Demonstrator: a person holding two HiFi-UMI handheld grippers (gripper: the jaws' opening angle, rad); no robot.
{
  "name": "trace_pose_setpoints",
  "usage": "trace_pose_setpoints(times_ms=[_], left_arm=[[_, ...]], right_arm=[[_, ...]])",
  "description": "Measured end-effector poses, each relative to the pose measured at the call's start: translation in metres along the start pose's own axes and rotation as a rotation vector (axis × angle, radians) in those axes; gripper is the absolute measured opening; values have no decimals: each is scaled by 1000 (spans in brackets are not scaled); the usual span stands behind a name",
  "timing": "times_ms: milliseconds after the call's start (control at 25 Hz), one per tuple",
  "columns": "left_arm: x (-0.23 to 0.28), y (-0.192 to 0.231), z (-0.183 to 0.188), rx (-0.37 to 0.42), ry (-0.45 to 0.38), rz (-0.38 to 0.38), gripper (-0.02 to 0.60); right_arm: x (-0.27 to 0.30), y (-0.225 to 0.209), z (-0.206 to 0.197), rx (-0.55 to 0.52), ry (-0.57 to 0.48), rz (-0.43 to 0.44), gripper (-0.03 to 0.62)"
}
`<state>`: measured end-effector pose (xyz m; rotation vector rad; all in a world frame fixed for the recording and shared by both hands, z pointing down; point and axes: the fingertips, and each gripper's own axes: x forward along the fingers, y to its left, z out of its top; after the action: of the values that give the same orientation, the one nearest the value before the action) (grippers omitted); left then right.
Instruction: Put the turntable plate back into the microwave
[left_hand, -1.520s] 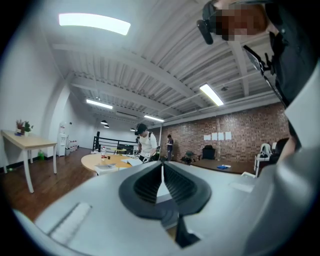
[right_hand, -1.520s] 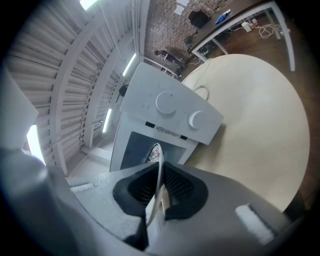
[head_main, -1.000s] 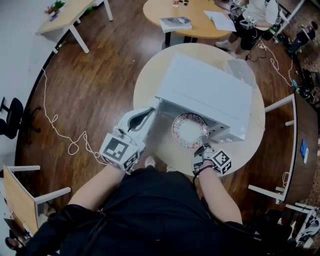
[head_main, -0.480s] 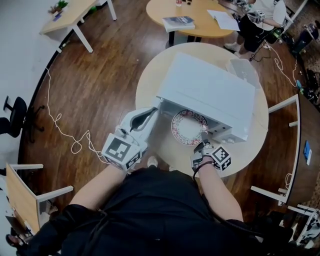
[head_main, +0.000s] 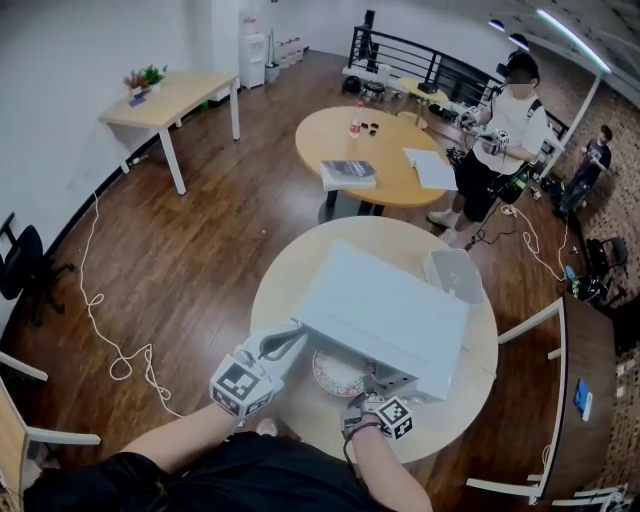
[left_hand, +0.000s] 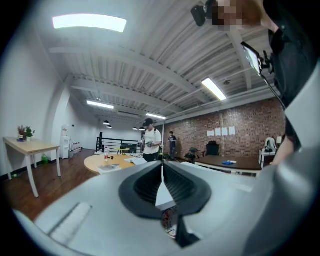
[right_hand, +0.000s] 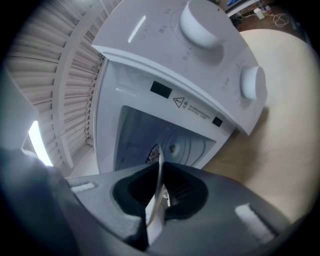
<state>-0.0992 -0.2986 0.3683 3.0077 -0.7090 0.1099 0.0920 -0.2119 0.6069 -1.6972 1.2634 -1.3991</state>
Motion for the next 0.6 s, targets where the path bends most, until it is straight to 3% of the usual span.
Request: trace_pose_setpoints(times_ms=[440,600], left_arm=[[36,2,-3,15,11,-52,11],[30,16,-1,7,12,-25,9]], right_arm=[[21,-3,14,5,-34,10,20],[35,3,-4,7,-10,10,20]])
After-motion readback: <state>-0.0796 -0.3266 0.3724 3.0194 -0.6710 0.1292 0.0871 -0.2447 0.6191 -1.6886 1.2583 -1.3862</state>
